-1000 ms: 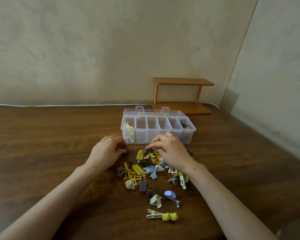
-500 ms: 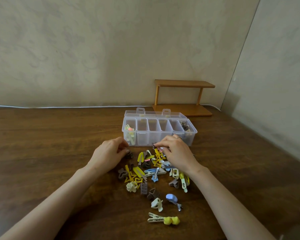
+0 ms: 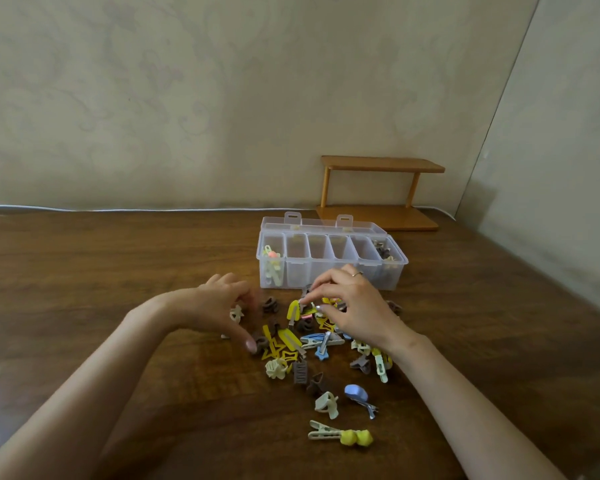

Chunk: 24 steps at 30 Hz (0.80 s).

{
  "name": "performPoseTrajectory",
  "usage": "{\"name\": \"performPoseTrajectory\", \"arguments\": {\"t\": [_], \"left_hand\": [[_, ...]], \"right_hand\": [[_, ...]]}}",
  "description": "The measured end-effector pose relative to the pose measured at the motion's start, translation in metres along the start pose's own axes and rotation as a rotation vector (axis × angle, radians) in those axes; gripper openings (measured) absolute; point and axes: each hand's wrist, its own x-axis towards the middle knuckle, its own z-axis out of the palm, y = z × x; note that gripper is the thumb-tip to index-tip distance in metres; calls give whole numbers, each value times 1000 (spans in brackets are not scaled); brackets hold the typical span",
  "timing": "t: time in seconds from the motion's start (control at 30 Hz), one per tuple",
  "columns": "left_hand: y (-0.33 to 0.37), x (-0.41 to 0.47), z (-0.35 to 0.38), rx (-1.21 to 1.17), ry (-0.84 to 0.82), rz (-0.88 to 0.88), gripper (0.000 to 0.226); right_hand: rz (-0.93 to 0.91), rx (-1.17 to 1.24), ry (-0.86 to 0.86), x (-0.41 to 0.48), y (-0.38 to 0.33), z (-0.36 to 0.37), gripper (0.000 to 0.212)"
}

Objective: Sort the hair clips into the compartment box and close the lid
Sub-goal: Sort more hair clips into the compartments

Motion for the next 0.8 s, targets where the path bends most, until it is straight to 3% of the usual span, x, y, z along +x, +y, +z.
{"name": "performPoseTrajectory", "arguments": {"t": [0.13,0.3,0.47,0.6,0.8], "left_hand": [[-2,3,3,69,20,5,55],[-9,1,-1,-17,90,23,44],[-14,-3,-6,-61,59,-27,35],[-16,-1,-5,-135,144,-29,28],[-20,5,0,-185,278,-19,19]], "right_hand": [[-63,-55,-25,2,0,7,26],[-33,-25,15,2,2,7,25],[-89,12,-71,3,-12,11,30],[-169,-53,-154,3,-20,17,38],[-99,-59,-61,2,-11,16,28]]}}
